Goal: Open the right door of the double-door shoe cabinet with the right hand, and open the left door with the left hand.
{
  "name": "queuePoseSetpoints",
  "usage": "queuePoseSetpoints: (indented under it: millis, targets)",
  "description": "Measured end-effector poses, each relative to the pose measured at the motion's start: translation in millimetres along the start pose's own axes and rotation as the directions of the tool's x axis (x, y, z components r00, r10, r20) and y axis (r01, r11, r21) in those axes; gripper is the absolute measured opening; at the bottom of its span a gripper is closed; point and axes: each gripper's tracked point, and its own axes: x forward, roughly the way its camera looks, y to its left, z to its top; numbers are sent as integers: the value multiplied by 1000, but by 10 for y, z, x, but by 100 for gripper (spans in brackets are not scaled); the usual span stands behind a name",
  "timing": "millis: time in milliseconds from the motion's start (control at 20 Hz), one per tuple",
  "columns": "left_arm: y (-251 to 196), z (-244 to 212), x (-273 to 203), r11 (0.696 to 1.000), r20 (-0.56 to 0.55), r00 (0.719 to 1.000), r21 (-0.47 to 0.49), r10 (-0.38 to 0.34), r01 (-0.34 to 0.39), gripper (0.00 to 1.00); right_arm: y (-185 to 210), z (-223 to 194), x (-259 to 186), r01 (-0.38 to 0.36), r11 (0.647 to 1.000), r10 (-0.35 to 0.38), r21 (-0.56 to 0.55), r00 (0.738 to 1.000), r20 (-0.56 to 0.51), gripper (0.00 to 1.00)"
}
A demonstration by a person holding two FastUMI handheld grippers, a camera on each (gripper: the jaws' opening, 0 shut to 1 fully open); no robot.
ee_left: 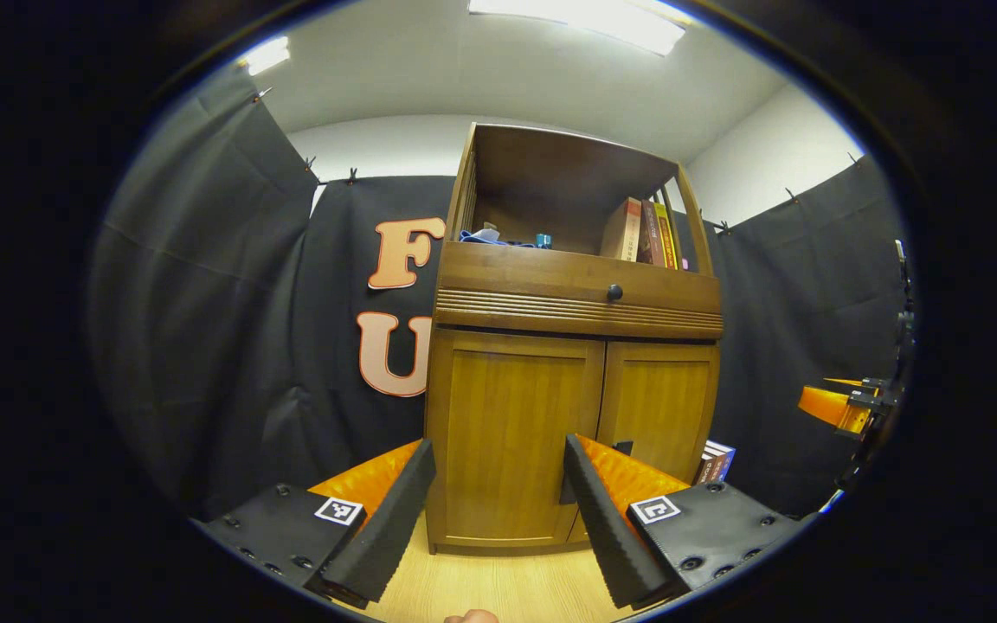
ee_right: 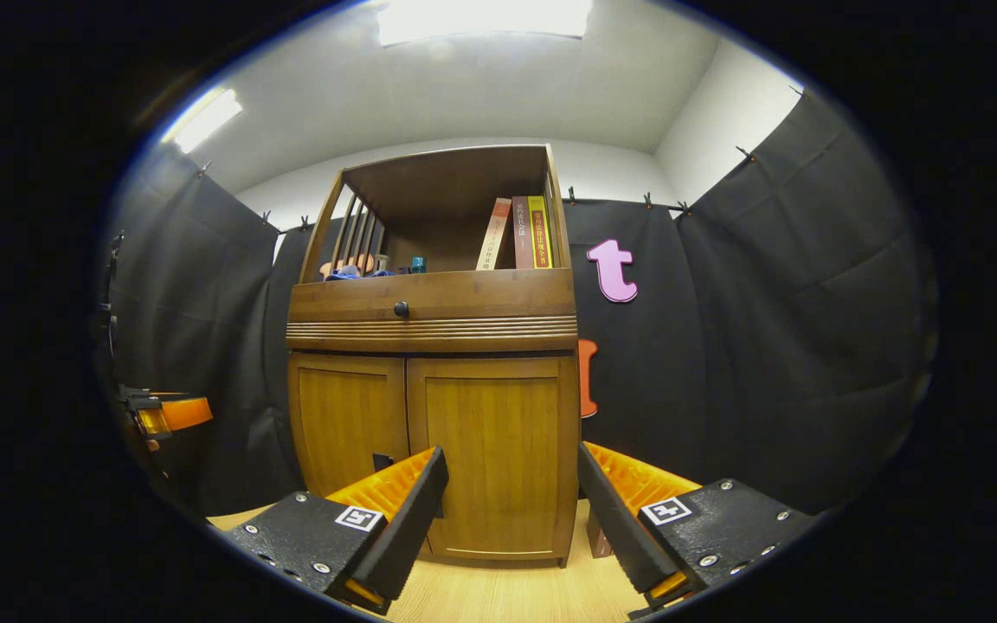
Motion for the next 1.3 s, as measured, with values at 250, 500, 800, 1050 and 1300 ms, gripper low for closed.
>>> queuePoseSetpoints:
  millis: [250,500,800,1050,1300]
  targets:
    - [29,-43,11,1000,-12,1000,2,12,-12,95,-41,-6,22,18,1000,-18,-3,1000,3,93]
    - [50,-60,14,1000,-6,1000,-4,26,-26,95,-35,-144,89,19,1000,-19,3,1000,-24,93]
    - [120,-117,11,999,-23,999,5,32,-32,99,112,-435,226,-9,1000,10,16,998,-55,93]
    - [163,-132,30,999,-26,999,9,33,-32,95,274,-730,369,-33,999,32,-8,996,-83,93]
    - [217,-131,69,999,-28,999,12,43,-42,99,385,-1173,571,-46,999,45,-1,990,-132,93]
